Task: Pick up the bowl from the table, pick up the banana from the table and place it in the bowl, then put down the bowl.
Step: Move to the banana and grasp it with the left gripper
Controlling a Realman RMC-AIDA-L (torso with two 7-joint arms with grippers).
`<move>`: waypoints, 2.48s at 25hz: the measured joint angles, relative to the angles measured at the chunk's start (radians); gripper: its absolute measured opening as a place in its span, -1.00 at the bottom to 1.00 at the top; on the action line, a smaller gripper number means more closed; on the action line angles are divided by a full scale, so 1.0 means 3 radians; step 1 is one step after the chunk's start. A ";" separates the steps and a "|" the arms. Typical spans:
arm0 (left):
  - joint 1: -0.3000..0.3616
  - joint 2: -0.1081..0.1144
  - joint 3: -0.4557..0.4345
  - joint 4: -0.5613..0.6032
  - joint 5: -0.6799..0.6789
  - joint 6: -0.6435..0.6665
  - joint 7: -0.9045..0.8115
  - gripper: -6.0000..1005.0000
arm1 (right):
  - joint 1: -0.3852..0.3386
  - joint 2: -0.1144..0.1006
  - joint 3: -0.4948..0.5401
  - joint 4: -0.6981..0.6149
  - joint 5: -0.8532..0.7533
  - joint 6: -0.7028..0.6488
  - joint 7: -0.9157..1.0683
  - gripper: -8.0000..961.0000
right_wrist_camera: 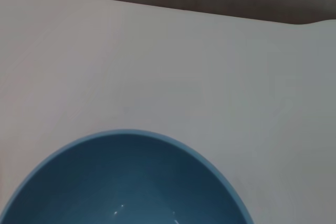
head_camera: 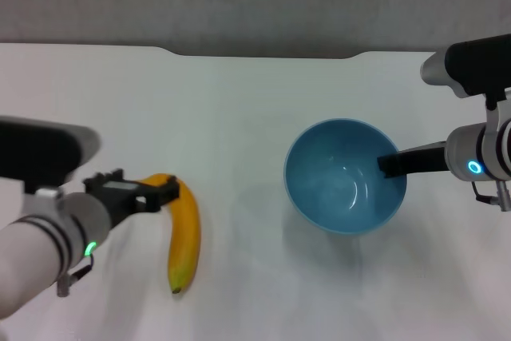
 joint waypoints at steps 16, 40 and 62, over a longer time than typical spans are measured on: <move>-0.0590 -0.0089 -0.0434 0.0014 -0.1220 0.1084 0.0946 0.76 | 0.0003 0.0009 -0.0039 -0.0016 -0.0008 -0.0084 0.0005 -0.92; -0.0985 -0.0128 -0.0328 0.0837 -0.1701 0.0741 0.0940 0.73 | -0.0004 0.0012 -0.0009 -0.0079 0.0016 -0.0151 0.0060 -0.92; -0.1102 -0.0134 -0.0289 0.1315 -0.1705 0.0461 0.0937 0.69 | 0.0023 0.0012 -0.0057 -0.0064 0.0021 -0.0153 0.0031 -0.92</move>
